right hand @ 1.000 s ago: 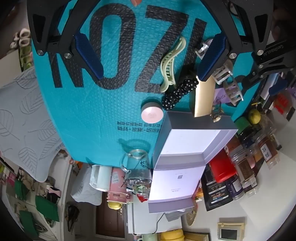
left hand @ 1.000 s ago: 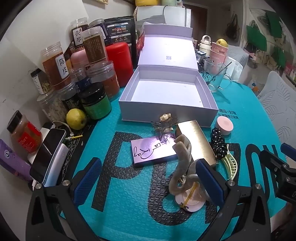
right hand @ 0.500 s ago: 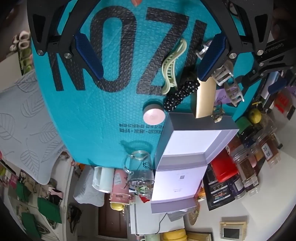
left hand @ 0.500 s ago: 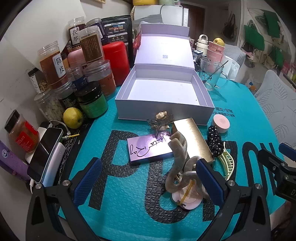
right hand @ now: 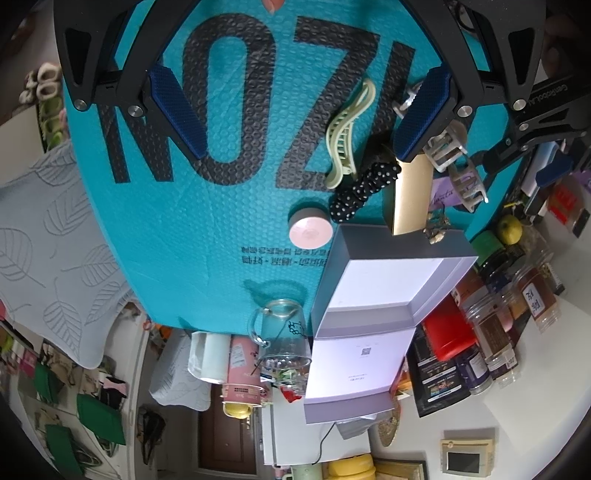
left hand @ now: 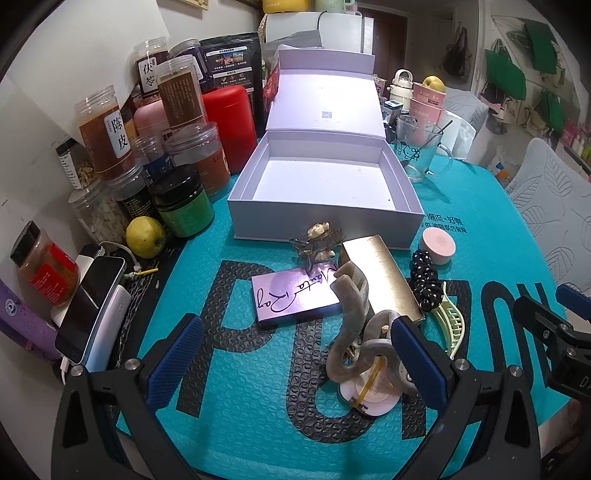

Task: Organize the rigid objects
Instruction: 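Move the left tool toward the beige marbled claw clip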

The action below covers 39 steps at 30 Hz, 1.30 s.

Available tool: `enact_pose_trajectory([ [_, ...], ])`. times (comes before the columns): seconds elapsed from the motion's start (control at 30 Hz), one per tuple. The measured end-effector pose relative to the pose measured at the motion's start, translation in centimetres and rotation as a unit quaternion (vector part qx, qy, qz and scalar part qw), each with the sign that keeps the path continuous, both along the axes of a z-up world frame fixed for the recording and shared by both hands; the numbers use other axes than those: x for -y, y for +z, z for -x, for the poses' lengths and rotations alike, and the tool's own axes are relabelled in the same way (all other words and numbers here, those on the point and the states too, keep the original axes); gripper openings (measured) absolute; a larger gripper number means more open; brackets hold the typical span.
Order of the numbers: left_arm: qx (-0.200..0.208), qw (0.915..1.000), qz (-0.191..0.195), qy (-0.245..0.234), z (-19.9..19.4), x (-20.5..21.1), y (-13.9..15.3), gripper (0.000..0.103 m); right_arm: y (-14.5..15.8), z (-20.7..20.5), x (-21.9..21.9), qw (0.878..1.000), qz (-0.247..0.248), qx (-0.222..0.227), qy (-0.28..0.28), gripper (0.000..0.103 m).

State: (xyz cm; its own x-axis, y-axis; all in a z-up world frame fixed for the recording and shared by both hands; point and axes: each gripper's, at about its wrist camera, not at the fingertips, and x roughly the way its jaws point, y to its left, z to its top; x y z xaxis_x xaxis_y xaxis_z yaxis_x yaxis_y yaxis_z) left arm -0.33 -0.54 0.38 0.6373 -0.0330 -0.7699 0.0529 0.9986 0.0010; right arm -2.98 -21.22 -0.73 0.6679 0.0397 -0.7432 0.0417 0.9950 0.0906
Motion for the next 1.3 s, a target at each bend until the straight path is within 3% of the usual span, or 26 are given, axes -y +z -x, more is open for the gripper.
enact_pose_trajectory([
  [1.3, 0.022, 0.9997, 0.006, -0.002, 1.8, -0.2, 0.6, 0.103, 0.1, 1.3, 0.3, 1.0, 0.002, 0.005, -0.01, 0.103],
])
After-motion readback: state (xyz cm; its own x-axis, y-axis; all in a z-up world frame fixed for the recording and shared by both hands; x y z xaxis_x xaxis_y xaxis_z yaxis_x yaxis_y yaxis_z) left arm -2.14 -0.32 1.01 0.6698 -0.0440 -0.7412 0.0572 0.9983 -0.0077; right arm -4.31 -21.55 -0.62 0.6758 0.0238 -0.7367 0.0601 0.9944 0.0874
